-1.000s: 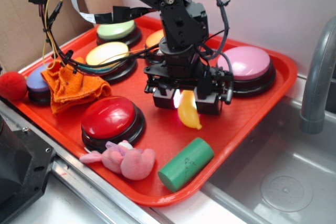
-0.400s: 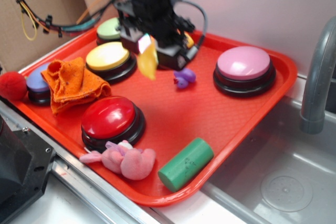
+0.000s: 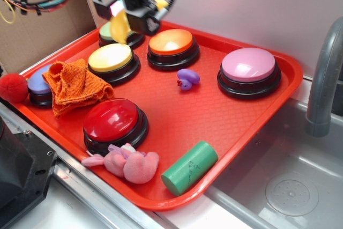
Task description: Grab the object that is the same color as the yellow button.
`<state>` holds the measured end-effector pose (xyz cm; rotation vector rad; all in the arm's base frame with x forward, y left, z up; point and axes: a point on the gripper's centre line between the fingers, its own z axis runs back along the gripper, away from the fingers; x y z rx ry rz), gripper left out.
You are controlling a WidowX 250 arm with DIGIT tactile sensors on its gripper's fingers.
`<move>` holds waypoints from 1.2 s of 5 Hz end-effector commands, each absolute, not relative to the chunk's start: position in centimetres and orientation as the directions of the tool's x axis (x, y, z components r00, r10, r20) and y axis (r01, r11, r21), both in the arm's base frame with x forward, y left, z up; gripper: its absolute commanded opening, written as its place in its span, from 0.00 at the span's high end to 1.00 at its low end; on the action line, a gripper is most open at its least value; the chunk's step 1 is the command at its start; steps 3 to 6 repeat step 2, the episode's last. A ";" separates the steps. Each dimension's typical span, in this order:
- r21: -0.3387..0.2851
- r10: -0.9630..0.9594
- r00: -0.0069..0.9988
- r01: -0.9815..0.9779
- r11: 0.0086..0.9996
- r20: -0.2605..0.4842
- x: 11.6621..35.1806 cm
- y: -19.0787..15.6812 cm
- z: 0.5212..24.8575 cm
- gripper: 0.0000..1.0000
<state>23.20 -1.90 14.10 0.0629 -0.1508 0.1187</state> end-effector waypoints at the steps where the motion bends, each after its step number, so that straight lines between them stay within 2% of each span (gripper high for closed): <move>1: 0.033 0.285 0.927 -0.301 0.953 0.245 23.3 2.1 17.5 1.00; 2: 0.047 0.340 0.902 -0.364 0.930 0.266 23.4 2.6 17.4 1.00; 6: 0.047 0.340 0.902 -0.364 0.930 0.266 23.4 2.6 17.4 1.00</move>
